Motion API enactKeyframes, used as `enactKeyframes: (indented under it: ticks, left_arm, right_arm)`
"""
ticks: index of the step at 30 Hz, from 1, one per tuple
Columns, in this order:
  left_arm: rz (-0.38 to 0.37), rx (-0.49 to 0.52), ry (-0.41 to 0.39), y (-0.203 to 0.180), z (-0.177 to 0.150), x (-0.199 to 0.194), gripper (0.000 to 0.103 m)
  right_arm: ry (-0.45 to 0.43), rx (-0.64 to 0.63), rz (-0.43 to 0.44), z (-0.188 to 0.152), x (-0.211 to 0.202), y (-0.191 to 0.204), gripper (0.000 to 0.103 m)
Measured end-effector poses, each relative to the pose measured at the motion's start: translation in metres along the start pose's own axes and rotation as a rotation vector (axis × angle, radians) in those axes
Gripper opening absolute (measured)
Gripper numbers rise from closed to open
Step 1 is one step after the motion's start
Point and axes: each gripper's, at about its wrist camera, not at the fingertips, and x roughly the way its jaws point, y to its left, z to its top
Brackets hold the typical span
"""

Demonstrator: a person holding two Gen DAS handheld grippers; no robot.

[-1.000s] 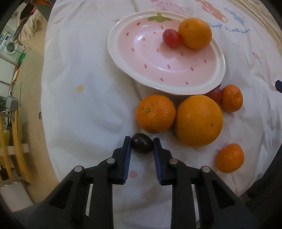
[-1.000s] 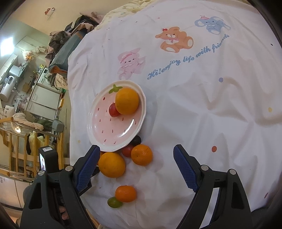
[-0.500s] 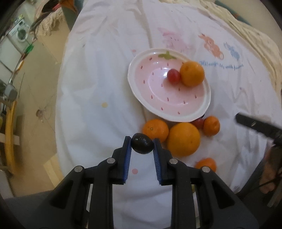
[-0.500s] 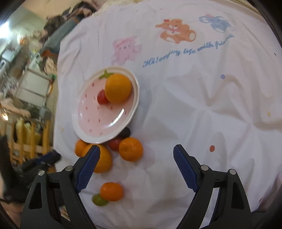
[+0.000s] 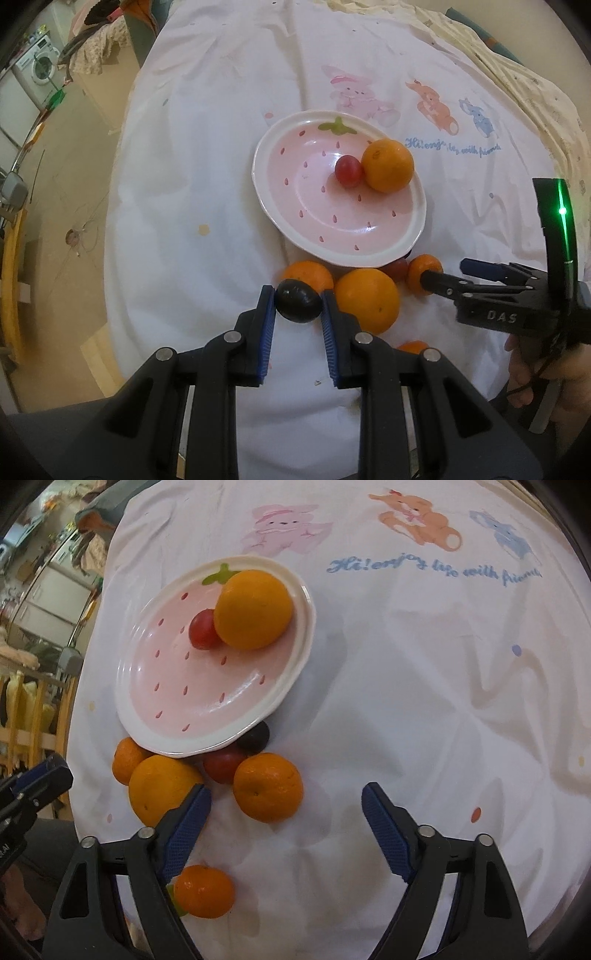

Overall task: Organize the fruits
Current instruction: 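Grasp a small tangerine with the right gripper while the left holds the plum raised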

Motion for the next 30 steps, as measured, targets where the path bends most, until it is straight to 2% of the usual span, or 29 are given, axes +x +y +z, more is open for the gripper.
enactKeyframes:
  ticks: [5, 8, 9, 11, 17, 23, 30]
  left_arm:
    - [-0.008, -0.005, 0.001, 0.0, 0.0, 0.001, 0.021]
    - [0.003, -0.001, -0.005, 0.0, 0.0, 0.001, 0.021]
    - [0.013, 0.0, -0.009, 0.001, 0.001, 0.001, 0.021]
    - [0.03, 0.001, -0.012, 0.002, 0.0, 0.002, 0.021]
    - [0.057, -0.016, -0.009, 0.009, 0.001, 0.006, 0.021]
    - [0.098, -0.024, -0.028, 0.014, 0.003, 0.008, 0.021]
    - [0.104, -0.026, -0.051, 0.015, 0.003, 0.005, 0.021]
  right_arm:
    - [0.012, -0.015, 0.001, 0.001, 0.002, 0.001, 0.064]
    - [0.023, -0.01, 0.031, 0.002, 0.004, 0.0, 0.042]
    - [0.021, -0.015, 0.041, 0.002, 0.002, 0.001, 0.041]
    - [0.005, -0.032, 0.014, 0.001, -0.002, 0.002, 0.04]
    - [-0.004, -0.009, 0.051, -0.003, -0.006, -0.005, 0.039]
    - [-0.031, 0.069, 0.15, -0.007, -0.018, -0.018, 0.039]
    - [-0.081, 0.135, 0.25, -0.013, -0.038, -0.032, 0.039]
